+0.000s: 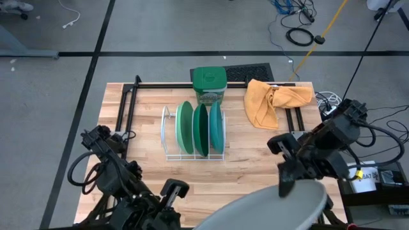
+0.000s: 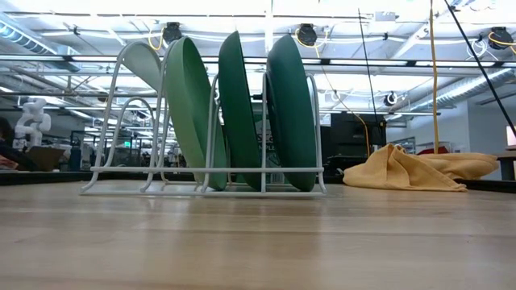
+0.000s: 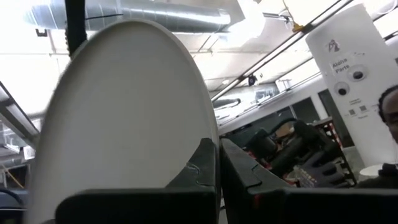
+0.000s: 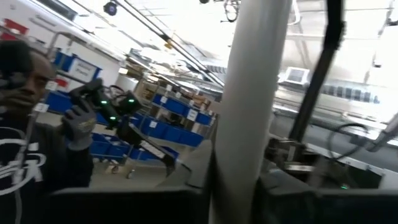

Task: Sort dishes
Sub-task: Put the gray plate into the dish rack

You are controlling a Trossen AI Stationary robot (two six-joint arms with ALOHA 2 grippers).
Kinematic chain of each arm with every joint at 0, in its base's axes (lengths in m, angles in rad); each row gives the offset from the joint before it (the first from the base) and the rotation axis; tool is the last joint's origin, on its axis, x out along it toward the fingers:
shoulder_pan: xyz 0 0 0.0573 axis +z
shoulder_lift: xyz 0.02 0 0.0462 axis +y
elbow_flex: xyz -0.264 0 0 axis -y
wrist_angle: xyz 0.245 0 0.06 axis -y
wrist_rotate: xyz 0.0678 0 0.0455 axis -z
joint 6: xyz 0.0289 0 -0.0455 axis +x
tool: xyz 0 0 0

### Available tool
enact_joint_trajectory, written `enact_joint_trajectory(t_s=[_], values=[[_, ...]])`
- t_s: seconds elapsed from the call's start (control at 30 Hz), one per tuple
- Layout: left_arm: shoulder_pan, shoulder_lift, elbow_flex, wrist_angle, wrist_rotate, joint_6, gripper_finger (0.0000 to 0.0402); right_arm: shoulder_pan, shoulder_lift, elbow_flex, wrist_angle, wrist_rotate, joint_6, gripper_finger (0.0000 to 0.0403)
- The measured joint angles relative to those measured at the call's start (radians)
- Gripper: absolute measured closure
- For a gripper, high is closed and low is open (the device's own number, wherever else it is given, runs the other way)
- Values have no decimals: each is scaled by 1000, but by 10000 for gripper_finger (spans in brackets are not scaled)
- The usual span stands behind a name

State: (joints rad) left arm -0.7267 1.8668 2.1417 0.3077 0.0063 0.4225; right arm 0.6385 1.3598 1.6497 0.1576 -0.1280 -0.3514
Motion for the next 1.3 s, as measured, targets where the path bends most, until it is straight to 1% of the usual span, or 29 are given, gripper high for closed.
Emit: enact_joint_trajectory(t_s=[0.1,0.23,0.3,0.4,0.43,0.6,0.7,0.87,0.97,1.03,1.13,1.2,1.3], values=[[6,-1,1,-7,-1,1,401,1,0,0,-10,-20,0,388],[5,-3,2,-20,-10,5,401,15,0,0,-17,-9,-29,393],[4,-3,2,-18,-12,10,394,24,2,0,-20,-1,-52,395],[3,-3,2,2,-26,12,368,38,7,0,-19,17,-89,396],[2,-3,2,6,-38,13,356,43,8,0,-20,33,-94,396],[-4,0,0,17,-59,13,299,63,11,0,-34,48,-105,397],[-14,-12,0,19,-84,12,281,83,21,0,-33,54,-116,397],[-49,-50,0,43,-53,49,277,134,41,0,-40,155,-180,397],[-87,-72,0,65,-74,103,277,160,50,0,-38,200,-218,397],[-120,-86,0,78,-132,174,276,176,58,0,-37,234,-236,397],[-172,-109,0,72,-269,333,276,202,73,0,-34,344,-277,397],[-213,-119,0,71,-412,437,276,214,85,0,-26,447,-307,397],[-260,-129,0,71,-666,560,276,222,111,0,-1,607,-357,397]])
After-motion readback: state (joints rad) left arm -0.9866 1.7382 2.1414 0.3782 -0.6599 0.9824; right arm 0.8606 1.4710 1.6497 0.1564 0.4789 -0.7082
